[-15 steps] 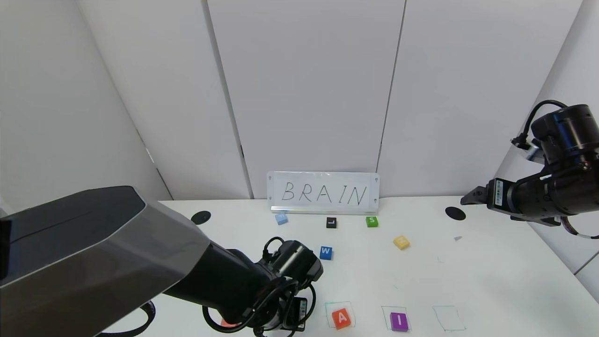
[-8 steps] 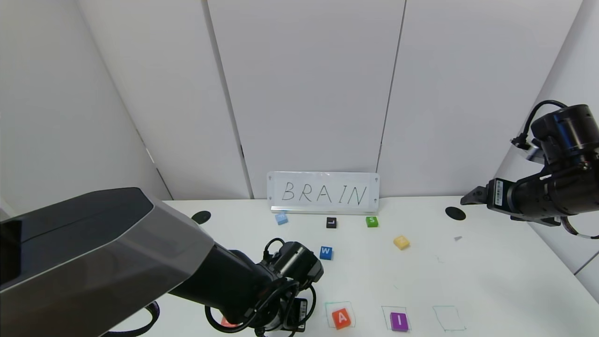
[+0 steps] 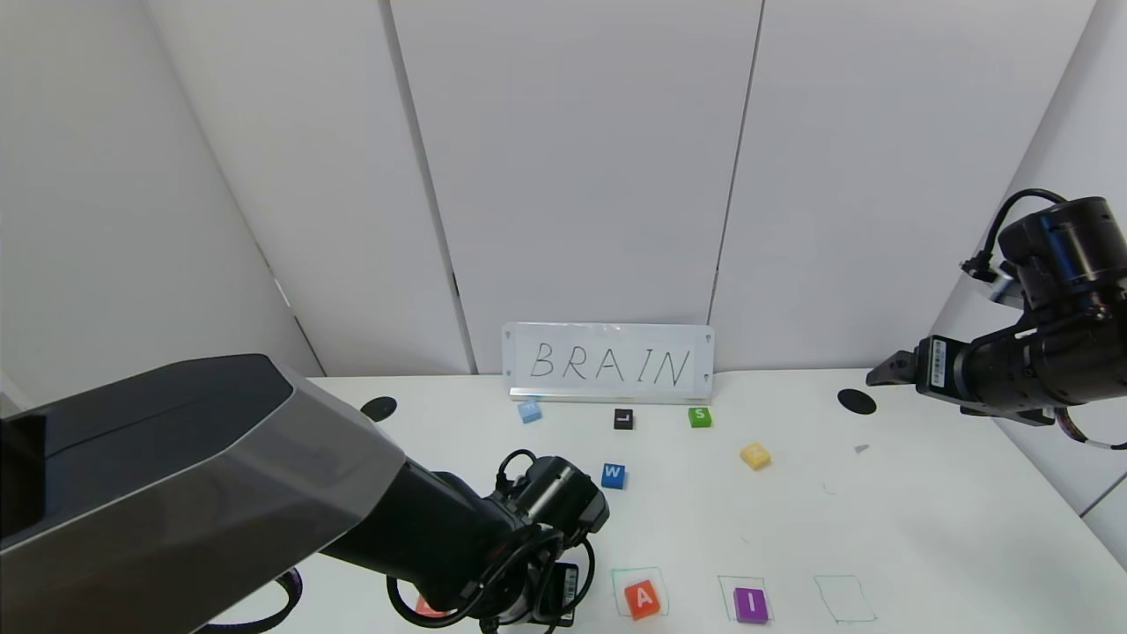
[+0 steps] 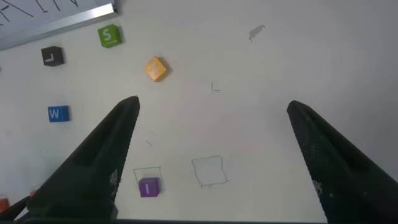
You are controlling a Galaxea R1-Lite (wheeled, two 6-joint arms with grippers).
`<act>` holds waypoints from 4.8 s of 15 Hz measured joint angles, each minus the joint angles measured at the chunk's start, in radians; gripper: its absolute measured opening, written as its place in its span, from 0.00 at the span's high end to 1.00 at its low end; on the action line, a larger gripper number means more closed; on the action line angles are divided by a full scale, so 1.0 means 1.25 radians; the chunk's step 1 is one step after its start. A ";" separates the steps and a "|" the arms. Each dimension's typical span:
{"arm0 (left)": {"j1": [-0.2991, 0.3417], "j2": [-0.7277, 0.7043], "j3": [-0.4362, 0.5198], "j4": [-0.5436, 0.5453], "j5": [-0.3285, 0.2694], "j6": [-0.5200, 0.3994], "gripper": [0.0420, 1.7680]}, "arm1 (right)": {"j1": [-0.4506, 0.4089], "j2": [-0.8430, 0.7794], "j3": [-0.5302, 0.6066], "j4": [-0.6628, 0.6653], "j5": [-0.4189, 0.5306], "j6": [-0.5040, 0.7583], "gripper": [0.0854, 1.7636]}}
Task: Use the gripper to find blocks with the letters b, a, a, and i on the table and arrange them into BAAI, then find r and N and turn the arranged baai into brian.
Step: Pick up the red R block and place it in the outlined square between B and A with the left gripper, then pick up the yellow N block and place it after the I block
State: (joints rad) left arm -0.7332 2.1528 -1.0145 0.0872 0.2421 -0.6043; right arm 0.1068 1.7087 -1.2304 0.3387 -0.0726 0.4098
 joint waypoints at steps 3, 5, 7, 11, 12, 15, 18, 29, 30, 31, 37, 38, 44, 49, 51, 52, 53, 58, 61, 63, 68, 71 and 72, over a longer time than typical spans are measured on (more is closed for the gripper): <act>-0.003 0.000 0.000 -0.001 0.001 -0.001 0.37 | 0.000 0.000 0.000 0.000 0.000 -0.001 0.03; -0.004 0.000 -0.001 -0.001 0.002 -0.001 0.29 | 0.000 0.000 0.000 0.000 0.000 -0.001 0.03; -0.004 -0.005 -0.001 -0.001 0.002 -0.001 0.23 | 0.000 0.000 0.000 0.000 -0.001 -0.001 0.03; -0.002 -0.033 0.001 0.011 0.007 0.004 0.15 | -0.002 0.000 -0.001 0.000 0.000 0.000 0.03; 0.001 -0.046 0.001 0.012 0.007 0.007 0.14 | -0.002 0.000 -0.001 0.000 0.000 0.000 0.03; 0.015 -0.100 0.006 0.035 0.007 0.026 0.10 | -0.002 -0.001 -0.001 0.000 0.000 0.000 0.03; 0.047 -0.177 0.007 0.059 0.007 0.062 0.08 | -0.002 -0.002 -0.001 0.000 0.000 -0.001 0.03; 0.273 -0.466 0.008 0.117 -0.063 0.275 0.04 | -0.004 -0.002 -0.001 0.000 0.000 -0.001 0.03; 0.288 -0.491 0.010 0.117 -0.072 0.291 0.04 | -0.003 -0.002 -0.001 0.000 0.000 -0.001 0.03; 0.304 -0.516 0.012 0.116 -0.088 0.309 0.04 | -0.003 -0.001 -0.001 0.000 0.001 -0.001 0.03; 0.409 -0.603 0.034 0.104 -0.230 0.419 0.04 | 0.017 0.005 0.003 0.000 0.002 0.006 0.03; 0.412 -0.607 0.035 0.104 -0.231 0.423 0.04 | 0.027 0.005 0.004 0.001 0.001 0.021 0.03; 0.415 -0.615 0.041 0.106 -0.231 0.438 0.03 | 0.071 0.045 -0.099 0.102 -0.020 0.091 0.03; 0.412 -0.614 0.049 0.103 -0.231 0.458 0.03 | 0.105 0.147 -0.231 0.188 -0.024 0.258 0.03; 0.410 -0.613 0.052 0.103 -0.231 0.459 0.03 | 0.120 0.188 -0.253 0.189 -0.024 0.334 0.03; 0.409 -0.612 0.053 0.103 -0.231 0.459 0.03 | 0.124 0.208 -0.261 0.188 -0.024 0.368 0.03; 0.409 -0.612 0.054 0.103 -0.231 0.459 0.03 | 0.125 0.227 -0.268 0.187 -0.022 0.392 0.03; 0.405 -0.603 0.059 0.102 -0.231 0.461 0.03 | 0.121 0.330 -0.335 0.190 -0.017 0.446 0.03; 0.403 -0.598 0.060 0.102 -0.231 0.461 0.03 | 0.119 0.389 -0.383 0.198 -0.016 0.451 0.03; 0.403 -0.594 0.061 0.103 -0.231 0.461 0.03 | 0.121 0.424 -0.427 0.232 -0.017 0.460 0.03; 0.398 -0.585 0.064 0.102 -0.231 0.462 0.03 | 0.135 0.520 -0.580 0.340 -0.016 0.504 0.03; 0.398 -0.583 0.065 0.102 -0.231 0.466 0.03 | 0.152 0.559 -0.601 0.338 -0.017 0.520 0.03; 0.398 -0.583 0.065 0.102 -0.231 0.469 0.03 | 0.155 0.569 -0.602 0.335 -0.017 0.525 0.03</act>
State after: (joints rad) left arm -0.2362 1.4238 -0.9328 0.2145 -0.0462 -0.0185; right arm 0.3006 2.4202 -1.9830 0.7577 -0.0936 1.0657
